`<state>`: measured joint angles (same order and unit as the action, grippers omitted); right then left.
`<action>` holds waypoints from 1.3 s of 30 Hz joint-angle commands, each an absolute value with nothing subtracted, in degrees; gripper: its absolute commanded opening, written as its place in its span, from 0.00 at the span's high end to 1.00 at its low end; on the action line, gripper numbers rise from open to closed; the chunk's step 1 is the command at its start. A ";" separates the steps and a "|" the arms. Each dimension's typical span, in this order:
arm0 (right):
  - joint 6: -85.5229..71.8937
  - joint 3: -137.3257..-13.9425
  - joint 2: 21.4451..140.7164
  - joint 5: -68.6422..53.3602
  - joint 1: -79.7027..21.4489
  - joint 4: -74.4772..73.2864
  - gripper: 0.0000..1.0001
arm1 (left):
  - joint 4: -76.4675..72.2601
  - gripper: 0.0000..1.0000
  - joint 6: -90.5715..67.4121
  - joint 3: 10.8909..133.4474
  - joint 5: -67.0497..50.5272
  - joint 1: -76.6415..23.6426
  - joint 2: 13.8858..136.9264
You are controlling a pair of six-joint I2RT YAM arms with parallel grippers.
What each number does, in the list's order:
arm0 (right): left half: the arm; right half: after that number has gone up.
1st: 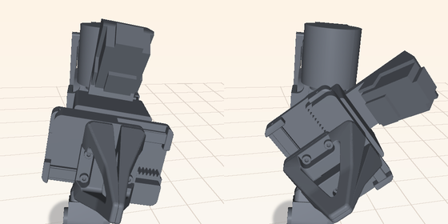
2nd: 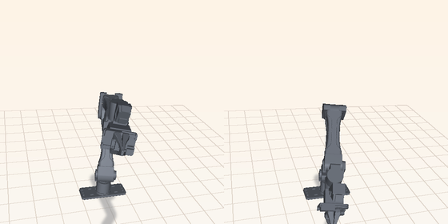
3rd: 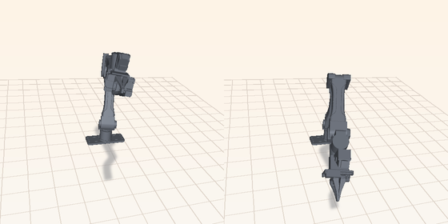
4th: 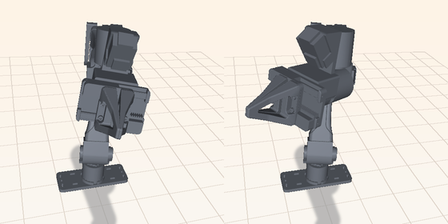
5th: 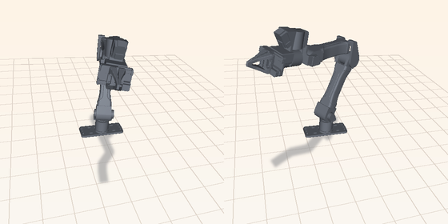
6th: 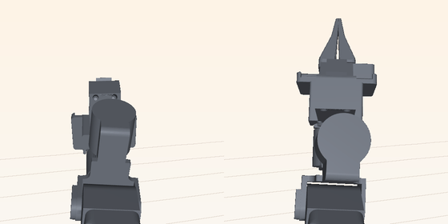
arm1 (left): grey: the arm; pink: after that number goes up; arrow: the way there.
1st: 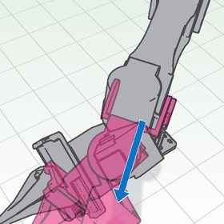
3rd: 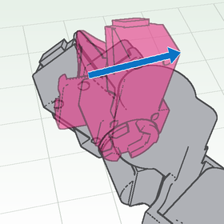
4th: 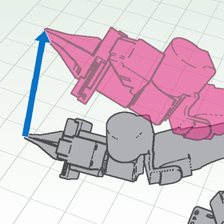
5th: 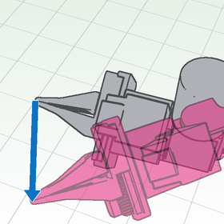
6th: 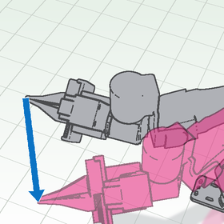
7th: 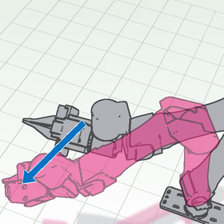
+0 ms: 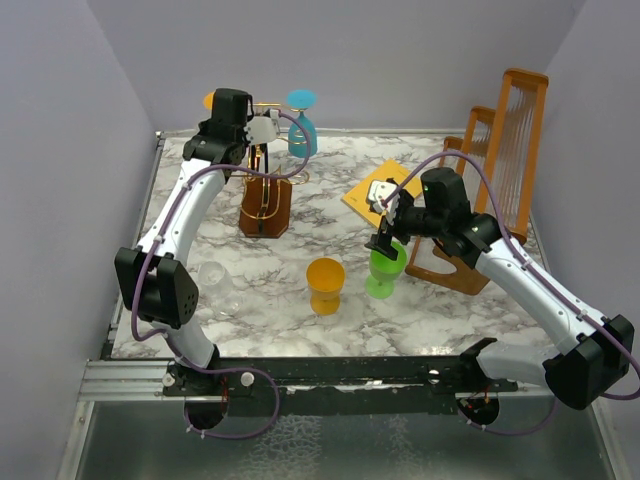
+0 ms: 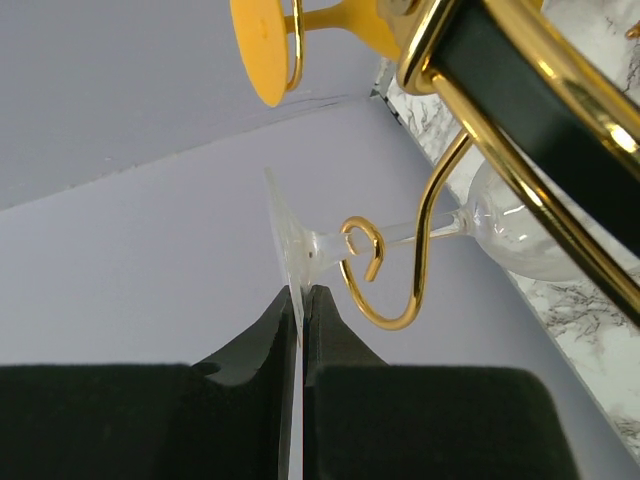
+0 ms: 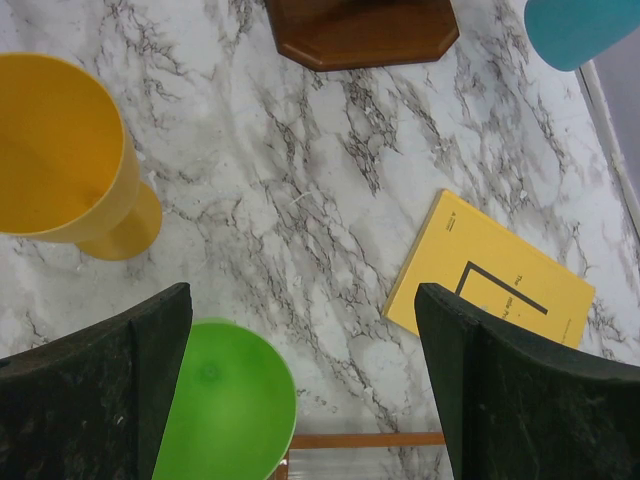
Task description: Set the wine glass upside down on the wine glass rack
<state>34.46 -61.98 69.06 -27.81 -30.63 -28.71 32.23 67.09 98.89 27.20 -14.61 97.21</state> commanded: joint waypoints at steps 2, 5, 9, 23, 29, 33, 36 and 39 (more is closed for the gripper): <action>35.16 -61.35 68.20 -28.39 -30.59 -26.94 0.08 | 33.09 0.99 65.23 100.63 23.64 -14.84 96.82; 35.16 -61.30 68.20 -28.33 -30.56 -26.89 0.08 | 34.02 0.98 65.06 100.87 23.42 -14.84 98.32; 35.24 -61.27 68.20 -28.30 -30.59 -26.89 0.08 | 35.11 0.97 64.87 101.45 23.26 -14.85 99.15; 35.33 -61.08 68.28 -28.12 -30.59 -26.74 0.08 | 38.69 0.87 62.34 105.29 20.40 -14.82 99.88; 35.33 -61.08 68.29 -28.12 -30.59 -26.72 0.08 | 41.79 0.80 61.68 106.16 16.90 -14.85 99.25; 35.33 -61.09 68.36 -28.04 -30.57 -26.72 0.08 | 43.35 0.77 61.66 106.47 15.96 -14.85 98.73; 35.33 -61.08 68.38 -28.04 -30.59 -26.72 0.08 | 43.80 0.76 61.81 106.76 16.08 -14.85 98.26; 35.31 -61.16 68.47 -28.19 -30.59 -26.77 0.08 | 44.47 0.72 61.80 107.17 15.85 -14.82 97.55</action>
